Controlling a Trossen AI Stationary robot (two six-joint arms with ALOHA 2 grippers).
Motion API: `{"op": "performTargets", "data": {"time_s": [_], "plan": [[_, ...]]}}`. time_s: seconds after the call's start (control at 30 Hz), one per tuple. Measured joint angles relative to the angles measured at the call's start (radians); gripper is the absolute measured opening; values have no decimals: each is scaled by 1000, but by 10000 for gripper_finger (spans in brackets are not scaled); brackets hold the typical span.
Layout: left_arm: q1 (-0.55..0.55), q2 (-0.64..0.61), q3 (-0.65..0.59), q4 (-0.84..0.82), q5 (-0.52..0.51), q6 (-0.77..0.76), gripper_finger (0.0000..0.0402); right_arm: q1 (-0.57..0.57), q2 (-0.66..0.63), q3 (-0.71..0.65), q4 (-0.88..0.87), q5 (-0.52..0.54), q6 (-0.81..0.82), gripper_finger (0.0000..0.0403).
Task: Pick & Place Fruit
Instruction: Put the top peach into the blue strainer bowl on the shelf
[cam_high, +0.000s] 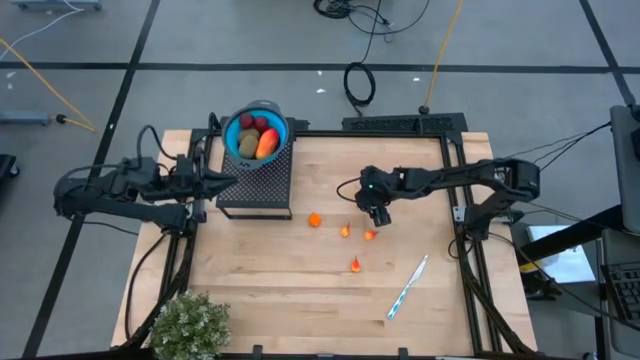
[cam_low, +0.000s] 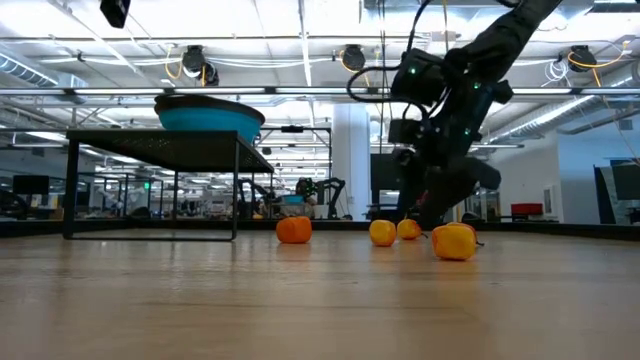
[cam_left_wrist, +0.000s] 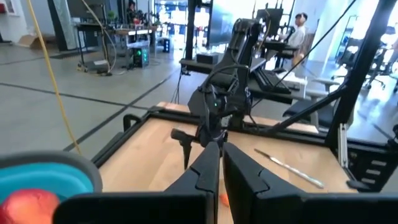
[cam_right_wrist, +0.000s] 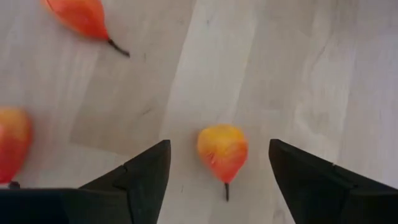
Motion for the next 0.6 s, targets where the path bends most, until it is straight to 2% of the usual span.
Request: {"op": "performTargets", "data": {"time_s": [0.2, 0.47, 0.6], "plan": [[0, 0, 0, -17, 0, -7, 2, -22, 65, 0, 33, -50, 2, 266], [0, 1, 0, -19, 3, -18, 22, -26, 93, 3, 35, -51, 9, 247], [0, 1, 0, -24, 3, -15, 20, -28, 94, 3, 31, -51, 43, 229]]}}
